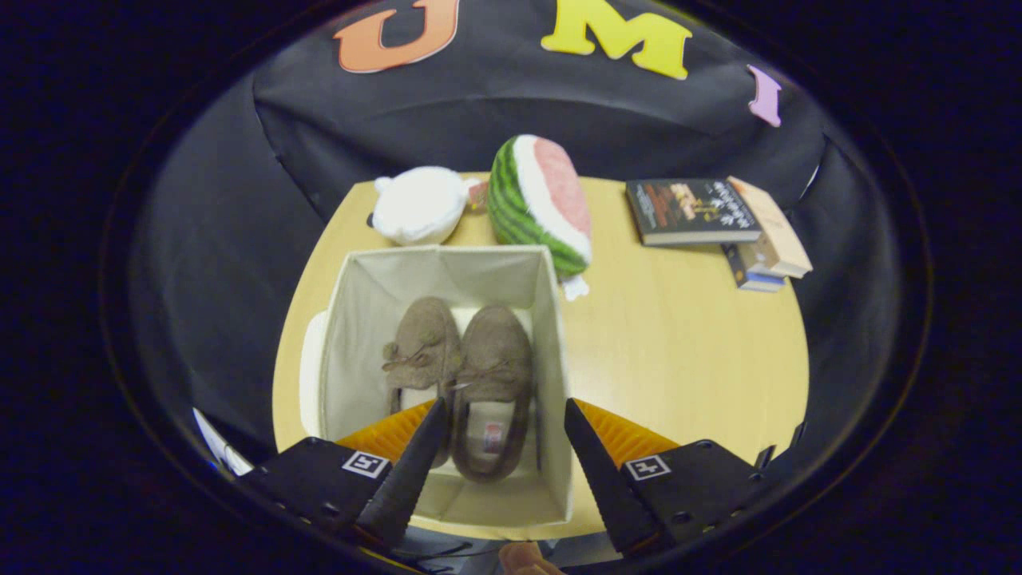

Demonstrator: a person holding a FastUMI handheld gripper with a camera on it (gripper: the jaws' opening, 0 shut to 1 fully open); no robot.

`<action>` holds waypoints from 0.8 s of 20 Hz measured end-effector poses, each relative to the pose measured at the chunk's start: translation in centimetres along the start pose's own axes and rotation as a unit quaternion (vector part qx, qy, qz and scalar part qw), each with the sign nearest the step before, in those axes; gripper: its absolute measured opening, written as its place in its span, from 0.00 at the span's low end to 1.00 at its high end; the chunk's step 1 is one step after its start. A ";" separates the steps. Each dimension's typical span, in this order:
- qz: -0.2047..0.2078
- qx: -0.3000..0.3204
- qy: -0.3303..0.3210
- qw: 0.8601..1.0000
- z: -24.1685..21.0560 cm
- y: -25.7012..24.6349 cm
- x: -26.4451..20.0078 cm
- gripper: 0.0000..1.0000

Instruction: Open the storage box then place both shoes into the box .Put the left shoe in first, then the right shoe, with the right side of both shoes facing outward in a uniform manner.

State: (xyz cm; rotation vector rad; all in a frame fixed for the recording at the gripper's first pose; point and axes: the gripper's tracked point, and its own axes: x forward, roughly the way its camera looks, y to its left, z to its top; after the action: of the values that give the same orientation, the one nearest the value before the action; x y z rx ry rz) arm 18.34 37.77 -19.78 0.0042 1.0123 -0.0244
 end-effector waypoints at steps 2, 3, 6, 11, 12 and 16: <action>-0.034 -0.005 -0.068 0.997 2.8 -2.7 -2.0 0.91; -0.042 -0.004 -0.102 0.994 4.0 -3.8 -3.0 0.91; -0.028 0.008 -0.188 0.982 6.9 -5.8 -6.7 0.91; -0.024 0.009 -0.289 0.957 10.1 -10.1 -13.1 0.92; -0.030 0.009 -0.312 0.950 10.4 -11.3 -14.3 0.91; -0.026 0.021 -0.386 0.922 11.1 -15.8 -19.4 0.91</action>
State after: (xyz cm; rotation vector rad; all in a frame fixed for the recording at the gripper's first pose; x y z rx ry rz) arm 17.11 22.18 2.69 0.0065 0.2195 -0.0890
